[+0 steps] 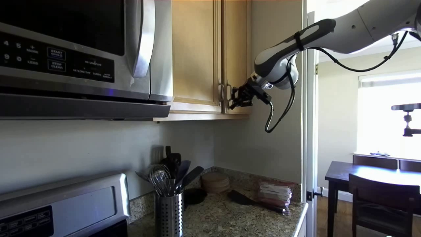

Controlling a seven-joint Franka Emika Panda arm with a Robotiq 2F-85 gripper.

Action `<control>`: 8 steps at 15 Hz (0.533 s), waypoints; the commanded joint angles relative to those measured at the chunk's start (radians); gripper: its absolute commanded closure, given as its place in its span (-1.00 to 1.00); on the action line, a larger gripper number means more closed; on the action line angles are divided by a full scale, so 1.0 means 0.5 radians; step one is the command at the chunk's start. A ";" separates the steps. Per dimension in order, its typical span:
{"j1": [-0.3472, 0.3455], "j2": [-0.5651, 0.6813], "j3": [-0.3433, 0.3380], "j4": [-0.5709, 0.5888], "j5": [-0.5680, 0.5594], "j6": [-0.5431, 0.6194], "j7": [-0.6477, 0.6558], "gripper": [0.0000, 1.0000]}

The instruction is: Close the open cabinet door

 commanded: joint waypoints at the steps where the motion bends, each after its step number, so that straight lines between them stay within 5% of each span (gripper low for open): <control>1: -0.056 -0.016 0.005 -0.068 -0.199 0.058 0.115 0.95; 5: -0.174 -0.147 0.012 -0.224 -0.638 -0.029 0.337 0.95; 8: -0.212 -0.203 0.030 -0.304 -0.941 -0.374 0.422 0.93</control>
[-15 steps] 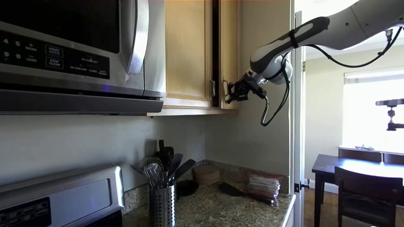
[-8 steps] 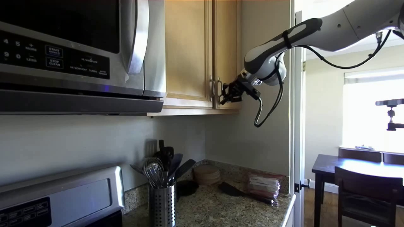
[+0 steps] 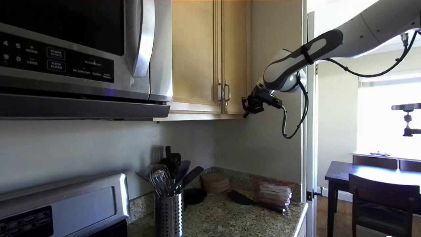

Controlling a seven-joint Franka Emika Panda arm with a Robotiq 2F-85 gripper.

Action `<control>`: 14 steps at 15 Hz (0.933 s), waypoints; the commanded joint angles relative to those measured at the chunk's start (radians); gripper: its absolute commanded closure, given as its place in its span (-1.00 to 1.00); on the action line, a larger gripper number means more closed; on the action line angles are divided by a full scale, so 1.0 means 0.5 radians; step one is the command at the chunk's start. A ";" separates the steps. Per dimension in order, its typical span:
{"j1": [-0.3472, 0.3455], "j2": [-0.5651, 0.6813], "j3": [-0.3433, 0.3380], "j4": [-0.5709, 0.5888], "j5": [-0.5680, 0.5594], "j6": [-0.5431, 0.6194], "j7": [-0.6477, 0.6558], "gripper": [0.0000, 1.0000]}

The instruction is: Close the open cabinet door

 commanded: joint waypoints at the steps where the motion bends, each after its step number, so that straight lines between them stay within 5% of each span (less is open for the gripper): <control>1: -0.044 -0.151 0.041 -0.173 -0.272 -0.356 0.112 0.92; 3: -0.021 -0.179 0.051 -0.210 -0.277 -0.583 0.037 0.95; 4: -0.007 -0.188 0.055 -0.221 -0.265 -0.695 -0.001 0.44; 10: 0.031 -0.179 0.073 -0.193 -0.257 -1.352 -0.201 -0.20; 14: 0.038 -0.170 0.074 -0.190 -0.269 -1.565 -0.218 -0.73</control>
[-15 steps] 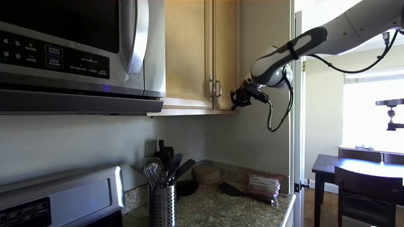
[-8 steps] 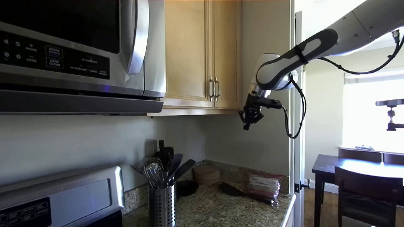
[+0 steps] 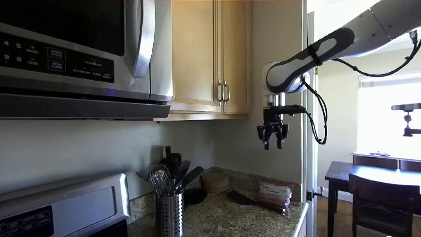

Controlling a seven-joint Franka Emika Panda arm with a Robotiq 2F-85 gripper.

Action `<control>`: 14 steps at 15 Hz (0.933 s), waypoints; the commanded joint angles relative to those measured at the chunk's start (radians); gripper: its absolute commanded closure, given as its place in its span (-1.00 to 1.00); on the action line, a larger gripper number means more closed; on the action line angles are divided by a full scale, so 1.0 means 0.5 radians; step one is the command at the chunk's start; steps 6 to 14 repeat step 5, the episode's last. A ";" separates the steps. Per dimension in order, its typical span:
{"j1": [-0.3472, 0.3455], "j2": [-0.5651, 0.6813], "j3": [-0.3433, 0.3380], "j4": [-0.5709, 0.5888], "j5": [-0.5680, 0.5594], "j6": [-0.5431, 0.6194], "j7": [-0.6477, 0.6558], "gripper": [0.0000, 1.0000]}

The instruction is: Close the open cabinet door

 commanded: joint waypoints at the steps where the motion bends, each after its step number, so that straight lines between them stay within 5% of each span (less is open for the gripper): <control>1: 0.011 -0.047 -0.004 -0.027 -0.045 -0.154 -0.013 -0.84; 2: 0.012 0.001 -0.011 0.005 -0.005 -0.083 -0.001 -0.49; 5: 0.012 0.001 -0.011 0.004 -0.007 -0.107 -0.001 -0.83; 14: 0.012 0.001 -0.011 0.004 -0.007 -0.107 -0.001 -0.83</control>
